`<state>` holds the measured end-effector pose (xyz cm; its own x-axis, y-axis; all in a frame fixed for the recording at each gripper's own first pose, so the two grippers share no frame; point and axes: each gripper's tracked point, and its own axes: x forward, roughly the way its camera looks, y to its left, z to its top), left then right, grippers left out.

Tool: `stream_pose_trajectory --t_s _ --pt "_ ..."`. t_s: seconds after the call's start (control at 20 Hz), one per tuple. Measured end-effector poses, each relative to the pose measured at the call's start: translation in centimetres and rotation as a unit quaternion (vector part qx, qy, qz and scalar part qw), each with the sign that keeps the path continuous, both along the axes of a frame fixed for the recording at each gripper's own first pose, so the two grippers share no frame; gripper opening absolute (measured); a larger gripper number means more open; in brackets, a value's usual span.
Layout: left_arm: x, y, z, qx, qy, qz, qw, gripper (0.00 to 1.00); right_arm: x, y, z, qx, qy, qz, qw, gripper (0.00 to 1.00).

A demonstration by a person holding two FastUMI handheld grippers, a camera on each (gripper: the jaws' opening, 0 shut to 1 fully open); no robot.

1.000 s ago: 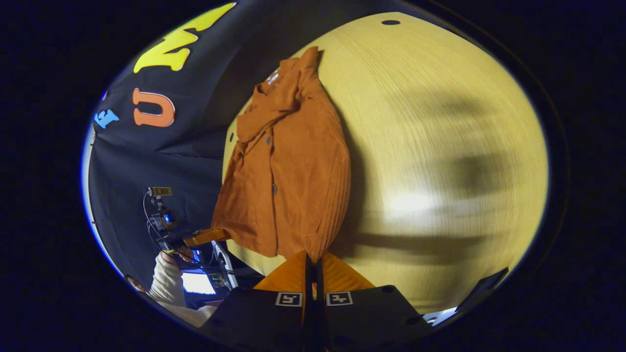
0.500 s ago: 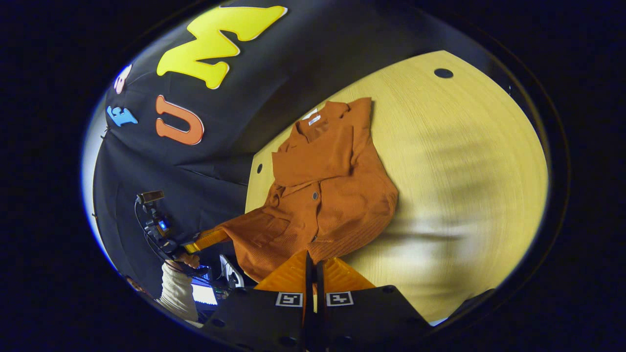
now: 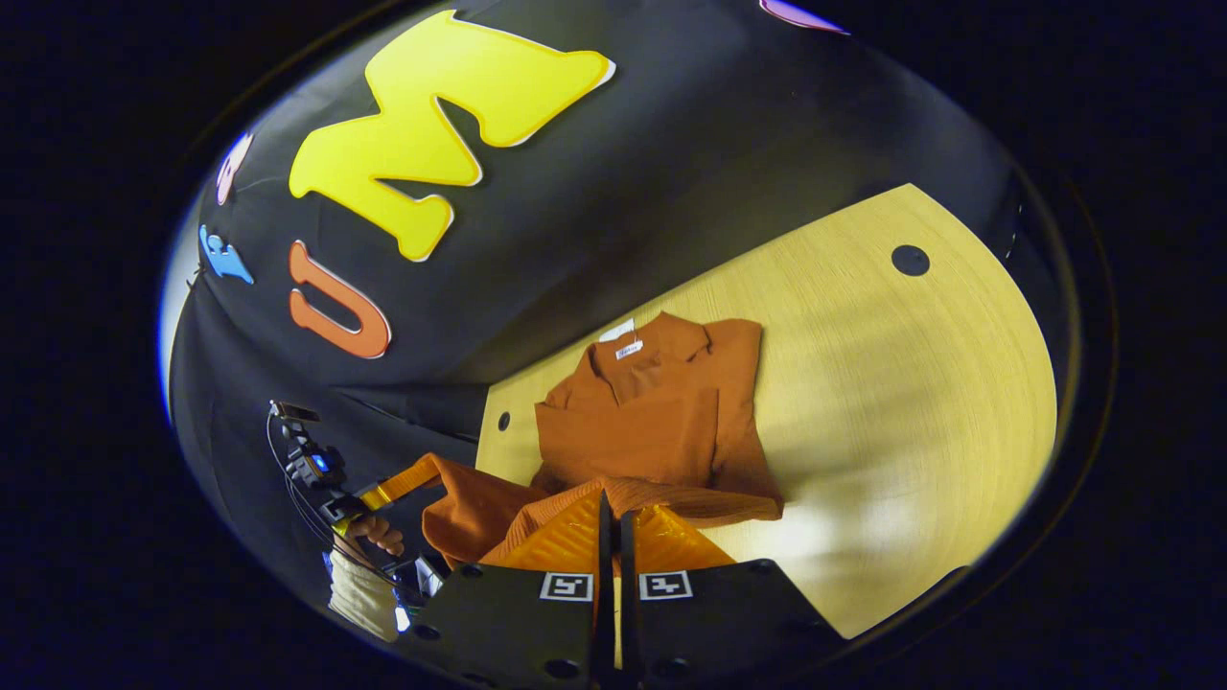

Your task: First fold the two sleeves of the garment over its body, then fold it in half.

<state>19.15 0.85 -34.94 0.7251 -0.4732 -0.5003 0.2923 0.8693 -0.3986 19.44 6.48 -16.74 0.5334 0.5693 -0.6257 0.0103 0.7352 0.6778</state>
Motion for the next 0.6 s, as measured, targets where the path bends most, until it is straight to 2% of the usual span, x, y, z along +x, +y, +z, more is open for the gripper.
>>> stream_pose_trajectory --t_s 0.2,0.35,0.45,0.6 --pt "-0.6 2.5 0.5 -0.032 -0.009 0.029 0.999 0.03 4.4 1.0 -0.2 0.029 -0.002 -0.034 0.999 0.03" --pt "0.3 5.0 1.3 -0.082 -0.019 0.053 0.995 0.03 7.6 1.5 -0.9 0.062 -0.006 -0.060 0.996 0.03" --pt "2.2 6.3 1.0 -0.125 -0.015 0.076 0.989 0.03 9.9 1.3 -2.5 0.077 -0.003 -0.084 0.994 0.03" --pt "5.7 6.0 -0.7 -0.197 -0.004 0.119 0.973 0.03 13.5 0.8 -5.7 0.101 -0.003 -0.120 0.988 0.03"
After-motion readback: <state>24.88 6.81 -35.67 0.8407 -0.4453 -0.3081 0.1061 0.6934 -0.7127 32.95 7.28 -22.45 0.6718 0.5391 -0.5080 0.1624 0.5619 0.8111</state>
